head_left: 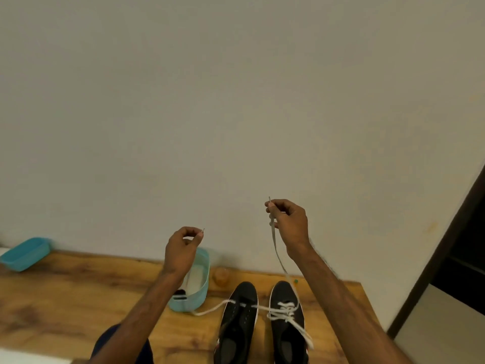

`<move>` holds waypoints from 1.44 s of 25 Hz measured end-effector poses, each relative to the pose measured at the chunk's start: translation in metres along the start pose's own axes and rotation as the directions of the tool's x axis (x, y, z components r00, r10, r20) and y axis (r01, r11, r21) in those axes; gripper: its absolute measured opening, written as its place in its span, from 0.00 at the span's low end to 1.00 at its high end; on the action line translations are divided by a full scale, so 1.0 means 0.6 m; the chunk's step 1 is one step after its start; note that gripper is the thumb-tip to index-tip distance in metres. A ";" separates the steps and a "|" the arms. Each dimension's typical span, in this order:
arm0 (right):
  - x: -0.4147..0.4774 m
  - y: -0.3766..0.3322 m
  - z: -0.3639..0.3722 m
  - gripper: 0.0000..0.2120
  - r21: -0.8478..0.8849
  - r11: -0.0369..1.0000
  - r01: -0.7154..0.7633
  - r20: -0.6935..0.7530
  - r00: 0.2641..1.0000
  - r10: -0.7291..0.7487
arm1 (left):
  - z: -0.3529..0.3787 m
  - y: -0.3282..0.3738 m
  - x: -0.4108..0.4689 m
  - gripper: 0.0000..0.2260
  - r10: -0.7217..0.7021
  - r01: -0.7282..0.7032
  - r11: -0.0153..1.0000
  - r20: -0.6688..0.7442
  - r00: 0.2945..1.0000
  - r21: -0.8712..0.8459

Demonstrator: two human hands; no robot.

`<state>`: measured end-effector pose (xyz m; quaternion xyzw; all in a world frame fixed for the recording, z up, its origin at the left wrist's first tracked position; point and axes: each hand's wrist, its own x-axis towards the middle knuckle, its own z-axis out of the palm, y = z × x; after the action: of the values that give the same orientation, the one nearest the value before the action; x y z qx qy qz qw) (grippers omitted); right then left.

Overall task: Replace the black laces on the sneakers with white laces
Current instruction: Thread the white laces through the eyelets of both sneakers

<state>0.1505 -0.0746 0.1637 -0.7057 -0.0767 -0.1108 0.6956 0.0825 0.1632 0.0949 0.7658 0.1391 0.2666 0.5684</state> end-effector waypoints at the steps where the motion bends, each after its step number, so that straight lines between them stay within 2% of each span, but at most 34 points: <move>1: -0.009 0.030 -0.001 0.05 -0.024 0.999 -0.025 0.010 1.000 0.026 | 0.007 -0.029 -0.012 0.01 -0.002 0.000 0.998 0.031 1.000 0.060; 4: -0.038 0.126 -0.008 0.05 -0.116 0.986 -0.116 0.044 0.992 0.122 | 0.026 -0.117 -0.048 0.03 0.005 -0.043 0.961 0.140 0.990 0.273; 8: -0.085 0.256 -0.018 0.04 -0.339 0.927 -0.161 0.136 0.967 0.217 | 0.041 -0.223 -0.094 0.02 -0.092 -0.068 0.845 0.269 0.959 0.531; 11: -0.118 0.326 -0.024 0.04 -0.444 0.880 -0.170 0.173 0.947 0.271 | 0.059 -0.267 -0.101 0.04 -0.160 -0.054 0.804 0.302 0.940 0.592; 14: -0.131 0.372 -0.024 0.02 -0.484 0.849 -0.213 0.168 0.929 0.329 | 0.081 -0.284 -0.090 0.01 -0.167 -0.101 0.769 0.351 0.921 0.632; 17: -0.125 0.400 -0.012 0.02 -0.509 0.828 -0.233 0.175 0.914 0.365 | 0.108 -0.291 -0.086 0.07 -0.125 -0.176 0.751 0.399 0.908 0.637; 19: -0.117 0.409 0.003 0.01 -0.539 0.817 -0.206 0.204 0.909 0.364 | 0.127 -0.287 -0.087 0.12 -0.116 -0.187 0.779 0.430 0.895 0.599; 22: -0.111 0.418 0.027 0.03 -0.610 0.783 -0.125 0.269 0.896 0.353 | 0.149 -0.283 -0.086 0.18 -0.214 -0.144 0.794 0.493 0.843 0.591; 24: -0.118 0.421 0.039 0.02 -0.644 0.761 -0.079 0.311 0.882 0.354 | 0.155 -0.281 -0.087 0.16 -0.270 -0.117 0.785 0.507 0.819 0.608; 27: -0.132 0.426 0.044 0.01 -0.655 0.755 -0.043 0.338 0.876 0.343 | 0.157 -0.277 -0.088 0.10 -0.287 -0.091 0.784 0.488 0.824 0.614; 32: -0.135 0.431 0.058 0.03 -0.695 0.719 -0.012 0.351 0.867 0.354 | 0.151 -0.283 -0.086 0.08 -0.335 0.020 0.841 0.492 0.803 0.541; 36: -0.130 0.440 0.061 0.03 -0.721 0.693 0.019 0.375 0.851 0.367 | 0.144 -0.286 -0.091 0.08 -0.314 0.055 0.888 0.516 0.797 0.456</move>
<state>0.1466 -0.0400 -0.1119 -0.9235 -0.1333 0.1210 0.3387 0.1023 0.1203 -0.0990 0.8956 0.0902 -0.0722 0.4295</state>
